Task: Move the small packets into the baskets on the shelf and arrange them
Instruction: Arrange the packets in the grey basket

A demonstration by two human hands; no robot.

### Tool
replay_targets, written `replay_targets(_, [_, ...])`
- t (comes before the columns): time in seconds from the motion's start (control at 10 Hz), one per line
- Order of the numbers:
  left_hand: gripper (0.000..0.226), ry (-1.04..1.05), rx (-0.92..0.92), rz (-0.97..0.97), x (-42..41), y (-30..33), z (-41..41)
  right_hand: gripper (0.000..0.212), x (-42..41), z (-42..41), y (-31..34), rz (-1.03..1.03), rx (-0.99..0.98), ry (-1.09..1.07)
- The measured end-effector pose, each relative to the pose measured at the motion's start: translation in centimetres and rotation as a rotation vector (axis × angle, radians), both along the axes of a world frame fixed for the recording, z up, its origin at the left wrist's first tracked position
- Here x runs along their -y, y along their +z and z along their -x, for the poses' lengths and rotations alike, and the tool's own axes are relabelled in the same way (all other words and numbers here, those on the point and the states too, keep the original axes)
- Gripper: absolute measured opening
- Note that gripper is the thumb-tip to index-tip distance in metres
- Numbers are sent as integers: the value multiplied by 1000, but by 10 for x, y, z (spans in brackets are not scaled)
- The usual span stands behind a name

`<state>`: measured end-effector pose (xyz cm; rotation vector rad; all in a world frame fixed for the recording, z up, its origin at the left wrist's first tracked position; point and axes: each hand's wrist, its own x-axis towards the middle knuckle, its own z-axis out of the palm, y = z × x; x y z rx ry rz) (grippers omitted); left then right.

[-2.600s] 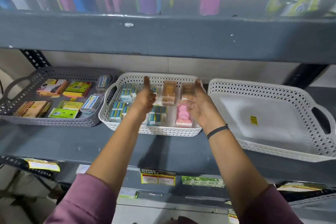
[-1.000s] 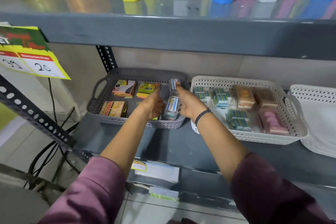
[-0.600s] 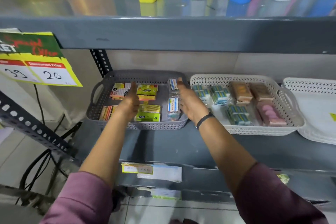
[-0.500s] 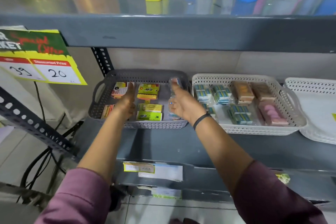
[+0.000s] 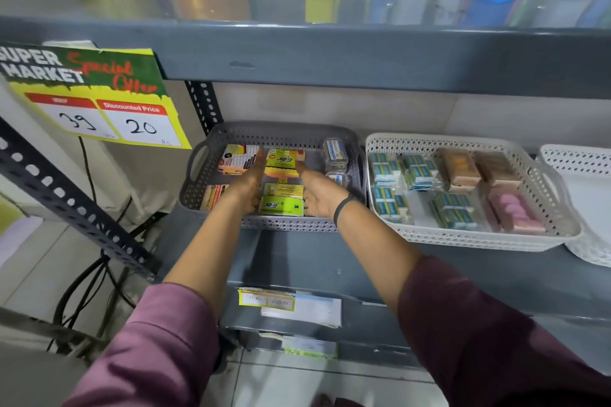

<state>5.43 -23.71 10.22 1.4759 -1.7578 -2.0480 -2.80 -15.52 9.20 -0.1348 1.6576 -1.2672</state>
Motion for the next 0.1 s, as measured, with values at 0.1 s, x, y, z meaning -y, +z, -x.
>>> replay_targets(0.1, [89, -3, 22, 80, -2, -1, 1, 74, -4, 1, 2, 50, 22, -31])
